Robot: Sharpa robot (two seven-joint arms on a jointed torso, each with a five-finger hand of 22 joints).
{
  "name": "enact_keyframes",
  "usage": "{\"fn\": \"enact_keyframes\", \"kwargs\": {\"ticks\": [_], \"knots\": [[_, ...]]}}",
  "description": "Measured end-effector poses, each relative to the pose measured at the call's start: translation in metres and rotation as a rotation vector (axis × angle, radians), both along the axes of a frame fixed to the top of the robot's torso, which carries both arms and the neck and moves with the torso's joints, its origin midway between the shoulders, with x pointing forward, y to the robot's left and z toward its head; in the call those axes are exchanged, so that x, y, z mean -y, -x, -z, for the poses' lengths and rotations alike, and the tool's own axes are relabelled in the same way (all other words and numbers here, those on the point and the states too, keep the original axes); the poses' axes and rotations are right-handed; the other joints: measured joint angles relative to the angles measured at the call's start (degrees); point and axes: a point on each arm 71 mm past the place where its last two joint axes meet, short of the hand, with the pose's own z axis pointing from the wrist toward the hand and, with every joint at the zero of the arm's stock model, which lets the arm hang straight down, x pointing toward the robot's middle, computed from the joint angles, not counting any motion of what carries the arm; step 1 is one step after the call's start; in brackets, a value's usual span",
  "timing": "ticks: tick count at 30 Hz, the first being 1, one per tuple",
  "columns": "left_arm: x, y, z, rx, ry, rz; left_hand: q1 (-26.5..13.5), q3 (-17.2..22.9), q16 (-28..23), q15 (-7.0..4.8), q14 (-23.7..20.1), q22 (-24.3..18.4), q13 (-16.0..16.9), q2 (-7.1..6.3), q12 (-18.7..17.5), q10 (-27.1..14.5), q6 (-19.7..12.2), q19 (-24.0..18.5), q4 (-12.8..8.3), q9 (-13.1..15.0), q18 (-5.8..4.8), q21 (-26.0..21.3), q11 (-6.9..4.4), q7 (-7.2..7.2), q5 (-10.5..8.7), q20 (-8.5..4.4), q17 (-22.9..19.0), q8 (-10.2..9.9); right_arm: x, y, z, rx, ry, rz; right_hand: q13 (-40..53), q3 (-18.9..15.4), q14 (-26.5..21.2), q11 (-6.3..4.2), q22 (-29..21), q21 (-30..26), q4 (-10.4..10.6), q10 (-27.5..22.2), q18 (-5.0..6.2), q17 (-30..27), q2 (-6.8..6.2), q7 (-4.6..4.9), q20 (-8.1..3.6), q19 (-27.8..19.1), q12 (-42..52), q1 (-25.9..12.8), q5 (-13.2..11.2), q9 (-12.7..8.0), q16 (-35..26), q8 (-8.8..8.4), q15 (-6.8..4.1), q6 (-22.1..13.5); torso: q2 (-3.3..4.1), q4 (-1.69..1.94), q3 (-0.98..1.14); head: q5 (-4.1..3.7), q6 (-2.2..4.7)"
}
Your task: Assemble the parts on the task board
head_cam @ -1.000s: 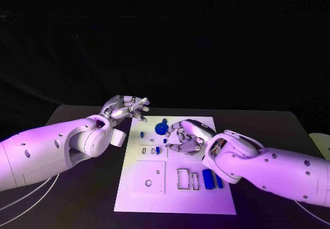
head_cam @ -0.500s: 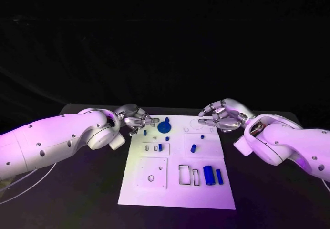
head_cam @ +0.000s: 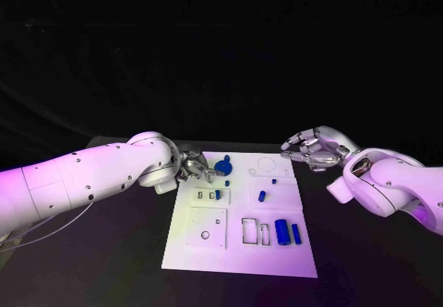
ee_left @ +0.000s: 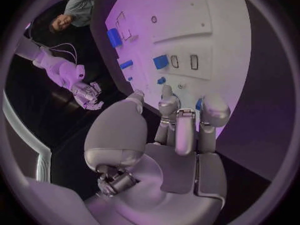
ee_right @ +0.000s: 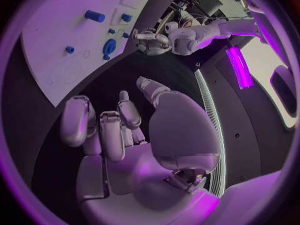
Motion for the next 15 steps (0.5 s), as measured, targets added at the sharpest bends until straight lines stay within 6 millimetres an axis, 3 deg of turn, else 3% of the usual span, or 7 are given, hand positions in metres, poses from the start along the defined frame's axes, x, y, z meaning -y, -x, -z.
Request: {"fn": "enact_keyframes", "kwargs": {"ticks": [15], "knots": [[0.02,-0.006,0.008,-0.049,-0.127,0.025,0.99,-0.48,0.0,0.01,0.0,0.48,-0.24,0.98,0.0,-0.01,-0.82,0.0,-0.16,1.07,0.01,0.28,0.01,-0.01,0.0,0.01,-0.01,0.21,0.004,-0.003,0.001,-0.001,0.011,0.011,-0.27,0.0,0.0,0.0,-0.39,-0.22,0.0,0.0,0.0,0.0,0.0,-0.01,0.0,0.0,0.0,0.0,0.23,-0.01,-0.22,0.0,0.0,-0.4,0.05,0.01,0.05,0.01,-0.7]]}}
